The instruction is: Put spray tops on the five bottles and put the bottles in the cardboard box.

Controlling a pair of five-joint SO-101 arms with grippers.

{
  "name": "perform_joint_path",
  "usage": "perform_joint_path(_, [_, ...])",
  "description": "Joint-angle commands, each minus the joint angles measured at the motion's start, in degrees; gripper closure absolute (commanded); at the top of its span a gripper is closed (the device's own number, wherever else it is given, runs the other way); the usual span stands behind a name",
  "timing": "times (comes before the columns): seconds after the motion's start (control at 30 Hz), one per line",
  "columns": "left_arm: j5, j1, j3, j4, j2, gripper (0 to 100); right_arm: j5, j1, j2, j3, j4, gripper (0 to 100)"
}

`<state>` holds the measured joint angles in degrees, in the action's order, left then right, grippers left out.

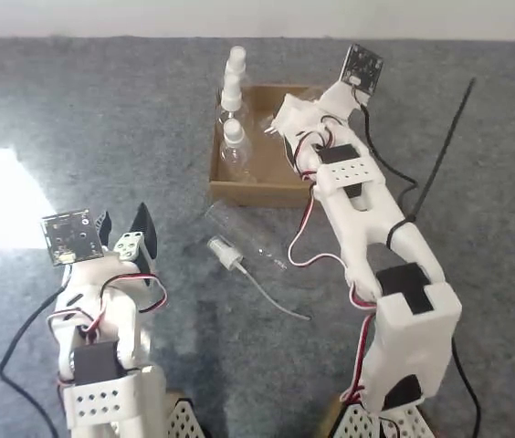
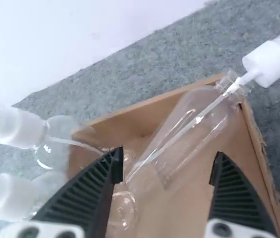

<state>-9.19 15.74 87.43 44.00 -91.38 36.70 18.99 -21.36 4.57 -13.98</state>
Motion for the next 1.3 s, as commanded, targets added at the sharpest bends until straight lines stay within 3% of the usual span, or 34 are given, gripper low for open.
perform_joint_path(0.0, [0.44,-0.18,-0.75,-1.76,-0.62,82,0.44,0.48,-0.22,-0.88,4.44,74.9])
perform_joint_path(0.6, [0.44,-0.18,-0.66,-1.76,-0.62,82,0.44,-1.10,-11.30,-8.88,6.20,74.9])
perform_joint_path(1.27, [0.44,0.09,-0.75,-1.23,-0.62,82,0.53,-1.45,-11.74,-9.14,6.20,74.9])
